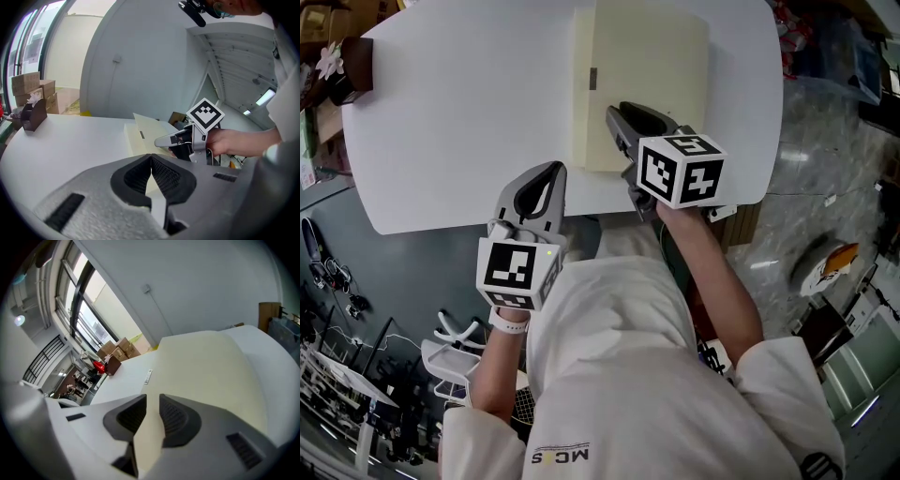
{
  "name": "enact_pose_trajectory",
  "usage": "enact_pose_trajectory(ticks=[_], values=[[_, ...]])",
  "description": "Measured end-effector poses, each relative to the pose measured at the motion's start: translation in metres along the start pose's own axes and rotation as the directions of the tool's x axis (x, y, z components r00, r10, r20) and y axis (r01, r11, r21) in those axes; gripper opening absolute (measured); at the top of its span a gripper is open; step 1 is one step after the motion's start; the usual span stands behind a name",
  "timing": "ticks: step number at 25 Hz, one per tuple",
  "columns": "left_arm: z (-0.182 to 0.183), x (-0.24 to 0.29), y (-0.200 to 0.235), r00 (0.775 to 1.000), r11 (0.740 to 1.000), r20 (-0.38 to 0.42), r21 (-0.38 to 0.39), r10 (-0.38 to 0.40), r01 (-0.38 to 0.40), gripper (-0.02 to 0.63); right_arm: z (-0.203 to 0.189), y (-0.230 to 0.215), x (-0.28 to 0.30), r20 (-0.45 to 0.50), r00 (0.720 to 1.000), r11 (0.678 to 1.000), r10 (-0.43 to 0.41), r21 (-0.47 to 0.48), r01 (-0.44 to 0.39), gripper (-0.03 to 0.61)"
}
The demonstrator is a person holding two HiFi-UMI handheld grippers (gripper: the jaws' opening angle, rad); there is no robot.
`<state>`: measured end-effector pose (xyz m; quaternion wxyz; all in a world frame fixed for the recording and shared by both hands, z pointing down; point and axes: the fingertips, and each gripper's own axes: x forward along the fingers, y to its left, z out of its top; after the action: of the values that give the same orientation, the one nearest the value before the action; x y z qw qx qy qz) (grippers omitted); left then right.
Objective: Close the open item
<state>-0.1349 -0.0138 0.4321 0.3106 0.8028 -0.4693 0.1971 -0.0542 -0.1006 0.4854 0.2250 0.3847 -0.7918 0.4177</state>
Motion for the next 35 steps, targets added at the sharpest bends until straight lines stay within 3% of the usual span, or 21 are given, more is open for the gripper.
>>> enact_pose_trajectory(ticks=[12,21,26,31,35], values=[[-0.015,0.049,0.006,1.000,0.998,-0.028,0.059,0.000,0.002,0.026,-0.023,0.008,0.021,-0.096,0.995,0.972,0.040,-0.226,-0.061,0.095],[-0.067,0.089,-0.006,0.983,0.994,-0.178,0.087,-0.045,0.061,0.026,-0.029,0.012,0.027,-0.116,0.991,0.967,0.062,-0.240,-0.088,0.094],[-0.072,0.094,-0.007,0.982,0.992,-0.182,0.106,-0.049,0.070,0.025,-0.028,0.011,0.024,-0.113,0.992,0.955,0.063,-0.280,-0.093,0.097],[-0.072,0.094,-0.008,0.979,0.993,-0.191,0.081,-0.065,0.081,0.025,-0.006,-0.010,0.011,-0.077,0.997,0.918,-0.002,-0.395,-0.029,0.100],[-0.072,0.093,-0.005,0.979,0.995,-0.191,0.069,-0.064,0.079,0.025,0.026,-0.055,-0.003,-0.007,0.991,0.892,-0.130,-0.438,0.114,0.098]])
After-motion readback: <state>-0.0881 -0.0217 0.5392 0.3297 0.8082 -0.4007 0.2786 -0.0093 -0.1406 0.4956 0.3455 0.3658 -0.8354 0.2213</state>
